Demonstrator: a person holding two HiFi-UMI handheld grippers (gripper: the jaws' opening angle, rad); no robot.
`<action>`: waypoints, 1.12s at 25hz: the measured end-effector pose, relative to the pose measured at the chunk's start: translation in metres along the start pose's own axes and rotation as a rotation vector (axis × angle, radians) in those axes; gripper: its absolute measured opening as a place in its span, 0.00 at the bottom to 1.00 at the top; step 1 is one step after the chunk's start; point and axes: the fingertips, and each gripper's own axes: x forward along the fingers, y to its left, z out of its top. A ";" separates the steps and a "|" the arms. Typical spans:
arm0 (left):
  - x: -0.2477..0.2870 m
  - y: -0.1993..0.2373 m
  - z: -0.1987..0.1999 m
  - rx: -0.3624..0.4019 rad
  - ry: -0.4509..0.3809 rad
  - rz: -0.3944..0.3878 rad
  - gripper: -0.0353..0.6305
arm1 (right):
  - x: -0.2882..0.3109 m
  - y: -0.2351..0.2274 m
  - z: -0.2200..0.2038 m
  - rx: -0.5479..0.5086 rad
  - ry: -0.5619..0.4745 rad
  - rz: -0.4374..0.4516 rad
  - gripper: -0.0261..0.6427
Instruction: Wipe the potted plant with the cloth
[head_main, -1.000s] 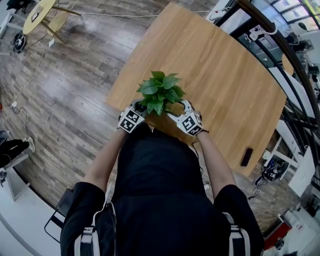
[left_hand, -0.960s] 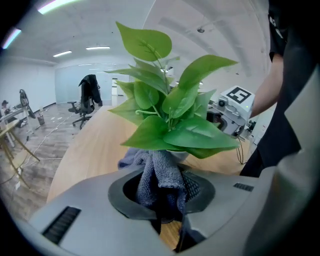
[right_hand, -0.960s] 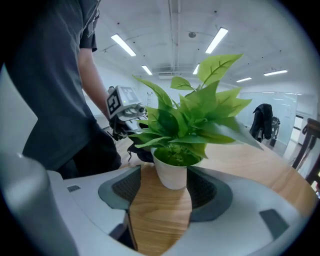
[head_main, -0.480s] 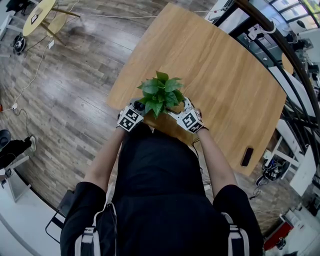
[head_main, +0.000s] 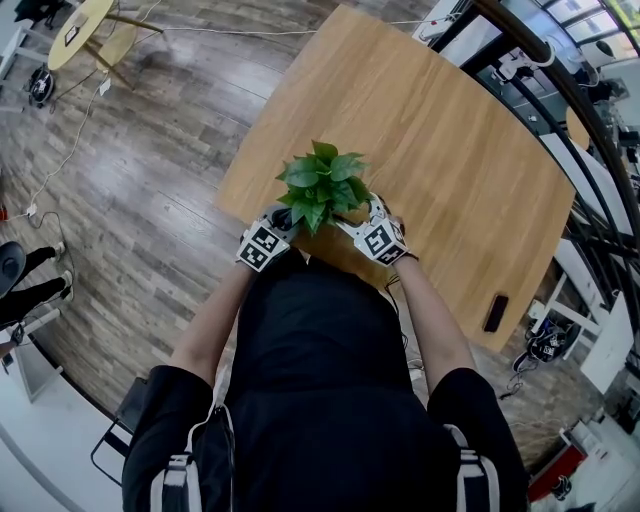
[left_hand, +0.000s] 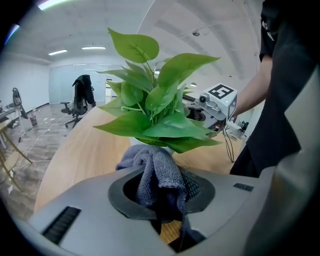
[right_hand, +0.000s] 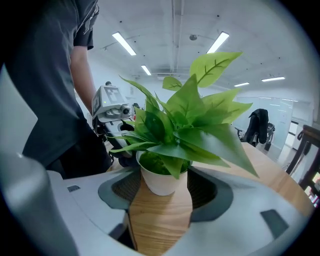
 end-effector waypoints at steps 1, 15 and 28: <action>0.000 0.001 0.000 -0.001 0.000 0.003 0.23 | 0.000 0.000 0.000 -0.001 0.001 -0.001 0.45; -0.001 0.036 0.002 -0.096 -0.008 0.095 0.23 | -0.007 0.003 -0.003 0.014 0.004 -0.022 0.45; -0.003 0.005 0.004 -0.080 0.003 -0.020 0.23 | 0.002 0.001 0.002 0.011 0.002 -0.018 0.45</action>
